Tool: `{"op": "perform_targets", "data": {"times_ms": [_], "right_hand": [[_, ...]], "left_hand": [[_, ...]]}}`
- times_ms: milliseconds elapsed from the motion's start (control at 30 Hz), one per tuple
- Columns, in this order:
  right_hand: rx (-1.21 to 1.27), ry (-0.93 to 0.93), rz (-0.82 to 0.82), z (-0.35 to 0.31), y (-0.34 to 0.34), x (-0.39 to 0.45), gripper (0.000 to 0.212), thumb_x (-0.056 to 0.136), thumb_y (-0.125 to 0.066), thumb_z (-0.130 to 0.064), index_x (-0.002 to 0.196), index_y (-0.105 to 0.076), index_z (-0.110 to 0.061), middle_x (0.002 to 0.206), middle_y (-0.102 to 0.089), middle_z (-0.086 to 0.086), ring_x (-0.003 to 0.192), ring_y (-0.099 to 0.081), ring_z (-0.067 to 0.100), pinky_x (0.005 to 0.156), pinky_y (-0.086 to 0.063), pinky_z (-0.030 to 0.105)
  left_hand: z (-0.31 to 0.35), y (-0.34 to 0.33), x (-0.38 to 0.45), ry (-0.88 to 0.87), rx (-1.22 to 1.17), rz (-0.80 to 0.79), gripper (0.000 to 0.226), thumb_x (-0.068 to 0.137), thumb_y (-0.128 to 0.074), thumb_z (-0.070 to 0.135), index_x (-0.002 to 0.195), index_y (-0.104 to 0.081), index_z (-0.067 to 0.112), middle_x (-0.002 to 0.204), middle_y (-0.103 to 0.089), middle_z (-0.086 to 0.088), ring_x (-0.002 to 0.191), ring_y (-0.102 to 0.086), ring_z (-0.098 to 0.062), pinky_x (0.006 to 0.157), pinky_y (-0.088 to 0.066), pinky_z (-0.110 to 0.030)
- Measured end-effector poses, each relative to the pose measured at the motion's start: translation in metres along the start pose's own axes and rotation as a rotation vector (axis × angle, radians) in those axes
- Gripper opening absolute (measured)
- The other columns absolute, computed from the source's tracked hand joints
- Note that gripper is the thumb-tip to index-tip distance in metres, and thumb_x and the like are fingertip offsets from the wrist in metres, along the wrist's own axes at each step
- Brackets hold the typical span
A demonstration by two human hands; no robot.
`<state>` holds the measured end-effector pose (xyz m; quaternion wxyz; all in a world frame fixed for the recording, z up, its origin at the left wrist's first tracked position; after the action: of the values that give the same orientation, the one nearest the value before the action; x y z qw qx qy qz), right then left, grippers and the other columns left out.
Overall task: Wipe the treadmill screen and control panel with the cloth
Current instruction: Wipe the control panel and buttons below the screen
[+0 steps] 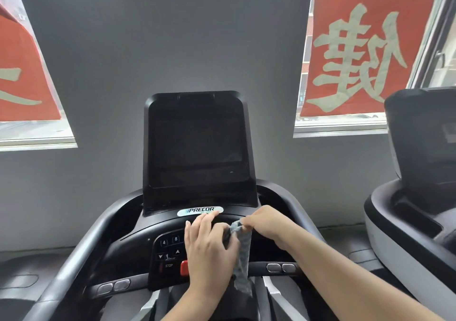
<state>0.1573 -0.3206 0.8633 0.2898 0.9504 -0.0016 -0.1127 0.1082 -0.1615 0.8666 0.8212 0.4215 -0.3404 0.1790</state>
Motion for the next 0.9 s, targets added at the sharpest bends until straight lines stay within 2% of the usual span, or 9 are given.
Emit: {"op": "perform_targets", "data": {"times_ms": [33,100,200,267,433,567,667,800,900], "right_hand": [[-0.047,0.054,0.01,0.0,0.007,0.003,0.032,0.087,-0.064,-0.024,0.056,-0.064,-0.014,0.056,-0.049,-0.003,0.063,-0.047,0.02,0.062,-0.038,0.032],[-0.192,0.191,-0.003,0.004,0.016,0.01,0.014,0.088,-0.063,-0.022,0.088,-0.074,-0.013,0.091,-0.069,0.001,0.099,-0.064,0.024,0.087,-0.049,0.036],[-0.335,0.397,-0.221,0.014,0.005,0.003,0.054,0.087,-0.069,-0.023,0.138,-0.054,-0.028,0.139,-0.047,-0.014,0.141,-0.035,0.007,0.116,-0.029,0.03],[-0.364,0.473,-0.322,0.024,-0.01,-0.003,0.068,0.086,-0.071,-0.03,0.147,-0.041,-0.038,0.155,-0.031,-0.01,0.149,-0.015,0.003,0.121,-0.019,0.028],[-0.551,0.699,-0.268,0.043,-0.056,0.004,0.077,0.086,-0.071,-0.042,0.152,-0.031,-0.042,0.16,-0.01,-0.015,0.15,0.003,0.008,0.123,0.005,0.033],[-0.481,0.809,-0.241,0.056,-0.095,0.0,0.035,0.08,-0.061,-0.042,0.112,-0.07,-0.032,0.157,-0.035,-0.005,0.151,-0.015,0.017,0.124,-0.005,0.052],[-0.312,0.759,-0.197,0.074,-0.117,-0.012,0.026,0.078,-0.056,-0.044,0.093,-0.072,-0.028,0.14,-0.051,-0.012,0.141,-0.03,0.007,0.124,-0.013,0.049],[-0.32,0.803,-0.096,0.105,-0.164,-0.044,0.011,0.079,-0.064,-0.037,0.087,-0.067,-0.03,0.126,-0.06,-0.01,0.13,-0.046,0.013,0.115,-0.034,0.053],[-0.394,0.823,-0.038,0.136,-0.207,-0.066,0.012,0.077,-0.075,-0.025,0.086,-0.067,-0.024,0.13,-0.059,0.001,0.13,-0.048,0.025,0.113,-0.035,0.053]], "left_hand": [[-0.002,-0.001,0.003,0.011,-0.042,-0.003,0.021,0.083,-0.059,0.037,0.081,-0.069,0.018,0.121,-0.064,0.001,0.119,-0.055,-0.024,0.104,-0.04,-0.058],[-0.01,-0.004,0.007,0.068,-0.142,-0.011,0.01,0.082,-0.071,0.026,0.086,-0.072,0.017,0.118,-0.064,0.006,0.117,-0.052,-0.017,0.102,-0.044,-0.052],[-0.022,-0.003,0.008,0.148,-0.24,-0.094,0.01,0.082,-0.078,0.021,0.089,-0.072,0.023,0.122,-0.058,0.018,0.121,-0.043,-0.004,0.107,-0.039,-0.039],[-0.028,-0.002,0.0,0.162,-0.297,-0.17,0.011,0.083,-0.077,0.025,0.089,-0.07,0.031,0.125,-0.056,0.023,0.126,-0.037,0.003,0.108,-0.039,-0.035],[-0.051,0.003,-0.035,0.153,-0.313,-0.283,0.017,0.076,-0.064,0.048,0.088,-0.071,0.038,0.128,-0.054,0.03,0.135,-0.036,-0.006,0.109,-0.033,-0.027],[-0.078,0.016,-0.068,0.171,-0.257,-0.317,0.016,0.077,-0.063,0.049,0.09,-0.068,0.042,0.131,-0.051,0.031,0.136,-0.036,-0.007,0.106,-0.027,-0.02],[-0.108,0.033,-0.101,0.267,-0.213,-0.275,0.017,0.076,-0.062,0.05,0.086,-0.07,0.039,0.128,-0.055,0.028,0.131,-0.04,-0.002,0.105,-0.027,-0.014],[-0.146,0.038,-0.173,0.336,-0.138,-0.281,0.012,0.079,-0.062,0.047,0.087,-0.067,0.039,0.127,-0.057,0.019,0.127,-0.047,-0.015,0.106,-0.037,-0.04],[-0.167,0.033,-0.231,0.412,-0.053,-0.279,0.008,0.081,-0.076,0.034,0.088,-0.072,0.03,0.131,-0.057,0.006,0.132,-0.043,-0.02,0.114,-0.029,-0.05]]}}
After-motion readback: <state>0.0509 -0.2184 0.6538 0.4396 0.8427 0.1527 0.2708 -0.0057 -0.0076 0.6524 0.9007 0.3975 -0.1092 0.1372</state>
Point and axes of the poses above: each hand's wrist, its own x-axis towards the middle knuckle, its own y-axis out of the back of the hand, z = x × y, the point moved 8 cm from there along x, towards the middle knuckle
